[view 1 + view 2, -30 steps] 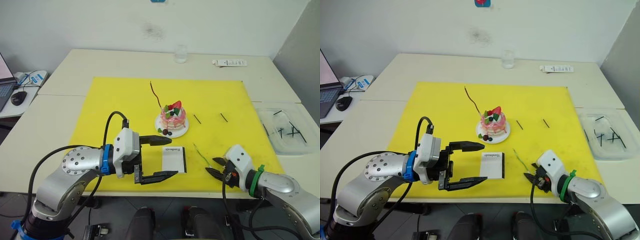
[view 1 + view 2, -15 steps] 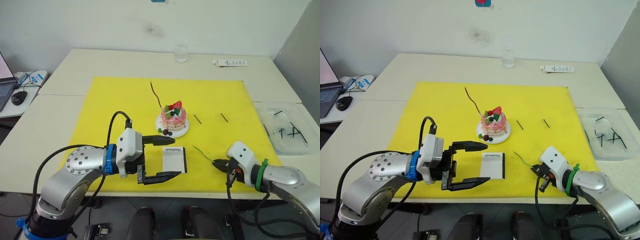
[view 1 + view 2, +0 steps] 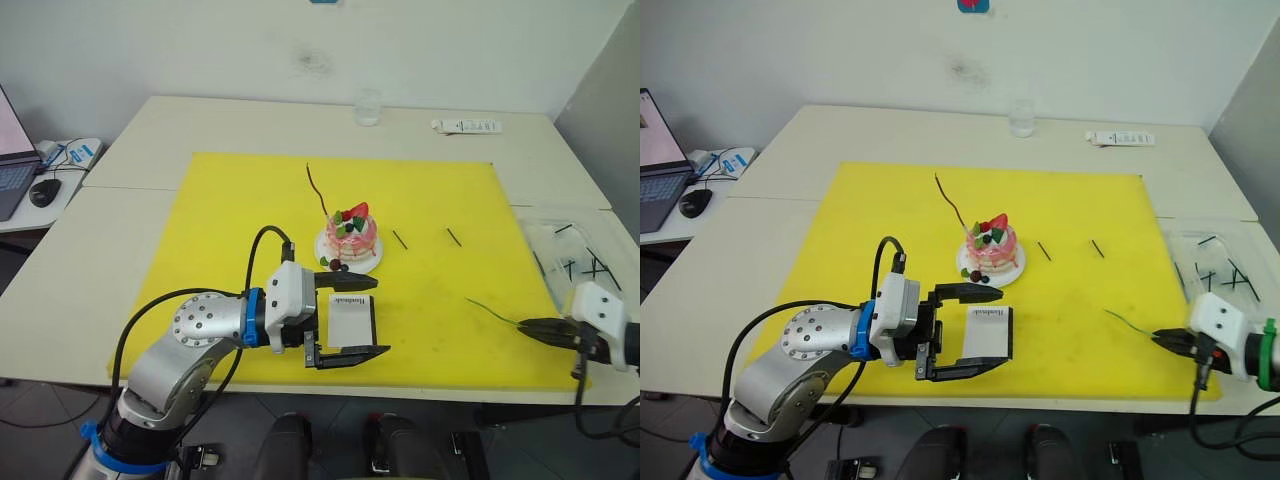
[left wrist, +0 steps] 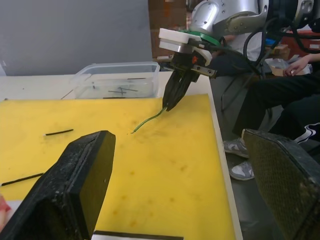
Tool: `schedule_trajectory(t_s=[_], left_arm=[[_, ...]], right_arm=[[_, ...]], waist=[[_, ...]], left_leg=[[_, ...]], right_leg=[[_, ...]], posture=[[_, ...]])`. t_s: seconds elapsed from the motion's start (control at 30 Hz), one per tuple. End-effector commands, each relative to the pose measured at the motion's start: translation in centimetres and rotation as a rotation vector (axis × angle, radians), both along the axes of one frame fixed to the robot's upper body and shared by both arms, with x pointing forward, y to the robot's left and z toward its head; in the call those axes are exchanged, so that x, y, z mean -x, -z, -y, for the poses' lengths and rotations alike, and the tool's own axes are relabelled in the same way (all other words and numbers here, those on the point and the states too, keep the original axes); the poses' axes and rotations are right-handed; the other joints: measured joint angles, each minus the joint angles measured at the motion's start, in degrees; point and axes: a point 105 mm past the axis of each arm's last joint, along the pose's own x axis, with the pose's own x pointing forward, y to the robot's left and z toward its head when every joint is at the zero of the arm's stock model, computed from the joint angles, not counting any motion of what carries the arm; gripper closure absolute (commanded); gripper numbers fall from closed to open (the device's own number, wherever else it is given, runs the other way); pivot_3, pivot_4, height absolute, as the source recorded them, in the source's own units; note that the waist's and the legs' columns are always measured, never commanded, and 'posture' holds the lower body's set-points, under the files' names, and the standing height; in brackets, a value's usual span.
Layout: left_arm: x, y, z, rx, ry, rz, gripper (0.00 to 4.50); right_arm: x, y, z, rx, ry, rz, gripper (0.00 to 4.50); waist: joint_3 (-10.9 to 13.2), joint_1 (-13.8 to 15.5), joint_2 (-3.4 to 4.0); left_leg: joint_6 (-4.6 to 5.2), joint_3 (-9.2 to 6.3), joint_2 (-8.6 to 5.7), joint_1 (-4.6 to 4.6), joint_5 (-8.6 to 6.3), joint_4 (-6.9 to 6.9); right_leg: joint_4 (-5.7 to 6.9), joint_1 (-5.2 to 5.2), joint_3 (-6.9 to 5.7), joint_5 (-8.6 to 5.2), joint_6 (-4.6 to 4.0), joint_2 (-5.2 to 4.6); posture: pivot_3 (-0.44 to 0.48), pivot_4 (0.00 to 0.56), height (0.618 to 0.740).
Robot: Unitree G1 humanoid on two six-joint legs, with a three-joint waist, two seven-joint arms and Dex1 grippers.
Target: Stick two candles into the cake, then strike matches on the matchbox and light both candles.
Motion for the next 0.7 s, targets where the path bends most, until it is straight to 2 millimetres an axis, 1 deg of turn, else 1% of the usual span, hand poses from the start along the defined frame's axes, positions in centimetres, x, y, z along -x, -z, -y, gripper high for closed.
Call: schedule_trajectory(t_s=[0.03,0.1,0.2,0.37,0.47,0.6,0.7], left_arm=[[0.5,-0.6,0.7,0.011,0.032,0.043,0.00],[0.6,-0.7,1.0,0.017,0.038,0.043,0.00],[0.5,-0.8,1.2,0.022,0.046,0.044,0.00],[0.5,-0.6,1.2,0.020,0.048,0.042,0.00],[0.7,-0.3,1.2,0.020,0.048,0.033,0.00],[0.9,-0.2,1.4,0.024,0.049,0.024,0.00],[0.9,-0.1,1.5,0.026,0.046,0.020,0.00]], right_arm=[[1.1,-0.7,1.7,0.053,-0.061,0.006,4.46],[1.8,-0.3,2.3,0.073,-0.076,-0.028,4.46],[2.3,0.2,3.0,0.092,-0.076,-0.070,4.46],[2.4,0.6,2.9,0.090,-0.071,-0.101,4.46],[2.3,0.6,3.1,0.131,-0.069,-0.112,3.81],[2.3,0.1,3.2,0.179,-0.074,-0.138,2.47],[2.3,-0.3,3.0,0.250,-0.079,-0.190,2.47]], waist=[[-0.01,0.08,0.01],[-0.02,0.07,0.04],[-0.05,-0.04,0.10],[-0.12,-0.09,0.21],[-0.18,-0.09,0.32],[-0.25,-0.08,0.44],[-0.33,-0.08,0.58]], left_leg=[[0.00,-0.01,-0.01,0.05,0.00,0.00],[0.00,-0.01,0.00,0.17,0.00,-0.01],[0.00,0.00,0.01,0.26,0.00,-0.01],[0.00,0.04,0.01,0.30,0.00,-0.02],[0.00,0.05,0.00,0.29,0.00,-0.02],[0.00,0.08,-0.03,0.30,0.00,-0.02],[0.00,0.08,-0.02,0.30,0.00,-0.02]], right_leg=[[0.00,0.05,-0.04,0.00,-0.01,0.00],[0.04,0.12,-0.01,-0.02,-0.04,0.00],[0.05,0.19,0.02,-0.03,-0.06,-0.03],[0.07,0.20,0.07,-0.03,-0.06,-0.06],[0.07,0.20,0.07,-0.03,-0.06,-0.06],[0.07,0.20,0.10,-0.03,-0.06,-0.06],[0.08,0.20,0.10,-0.03,-0.06,-0.06]], posture=[[0.000,0.150,0.740],[0.000,0.150,0.740],[0.000,0.150,0.740],[0.000,0.150,0.740],[0.000,0.150,0.740],[0.000,0.150,0.740],[0.000,0.150,0.740]])
